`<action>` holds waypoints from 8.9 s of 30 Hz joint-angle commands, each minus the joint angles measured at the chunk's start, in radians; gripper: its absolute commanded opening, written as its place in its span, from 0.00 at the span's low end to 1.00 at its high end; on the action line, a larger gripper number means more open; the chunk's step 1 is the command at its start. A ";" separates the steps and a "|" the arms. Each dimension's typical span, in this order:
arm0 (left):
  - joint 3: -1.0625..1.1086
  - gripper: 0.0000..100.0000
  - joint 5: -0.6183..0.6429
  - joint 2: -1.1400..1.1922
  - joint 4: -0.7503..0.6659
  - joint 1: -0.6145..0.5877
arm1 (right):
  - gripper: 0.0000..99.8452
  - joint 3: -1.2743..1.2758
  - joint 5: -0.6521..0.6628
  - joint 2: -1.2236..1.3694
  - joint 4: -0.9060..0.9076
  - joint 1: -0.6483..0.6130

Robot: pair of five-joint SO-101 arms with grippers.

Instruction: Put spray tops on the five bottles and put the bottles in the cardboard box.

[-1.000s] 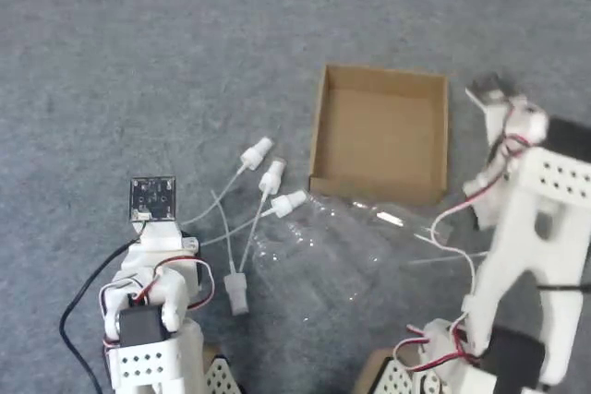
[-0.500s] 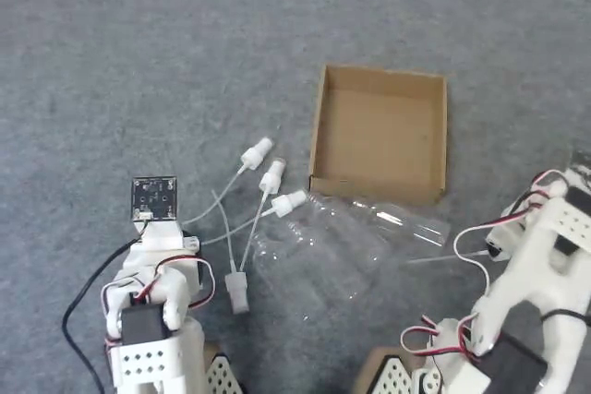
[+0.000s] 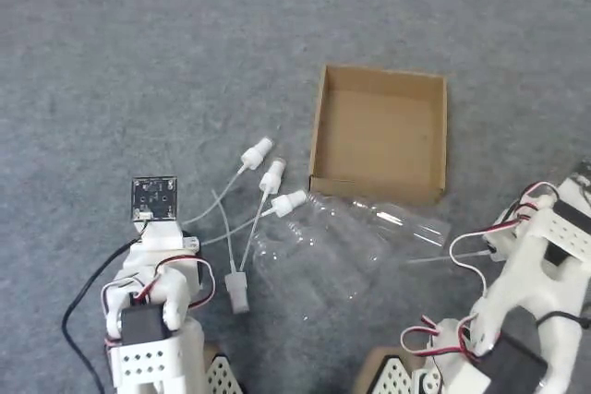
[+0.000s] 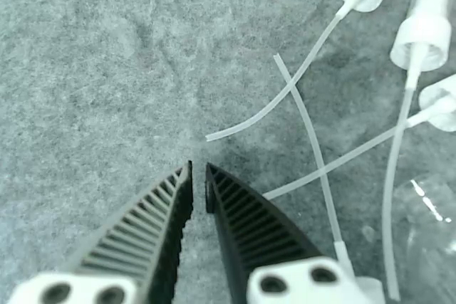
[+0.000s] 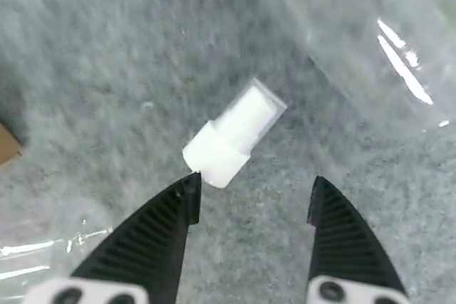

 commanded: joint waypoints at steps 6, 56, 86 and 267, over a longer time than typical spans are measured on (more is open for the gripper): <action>-0.008 0.02 -0.009 -0.012 0.000 -0.005 | 0.20 -0.173 -0.068 0.191 -0.007 0.015; -0.008 0.02 -0.009 -0.012 0.000 -0.005 | 0.05 -1.030 -0.325 0.303 0.328 -1.132; -0.008 0.02 -0.009 -0.012 0.000 -0.005 | 0.27 -1.036 -0.799 0.762 0.004 -1.221; -0.644 0.01 -0.230 0.694 -0.055 0.249 | 0.22 -0.821 0.962 0.645 0.280 0.054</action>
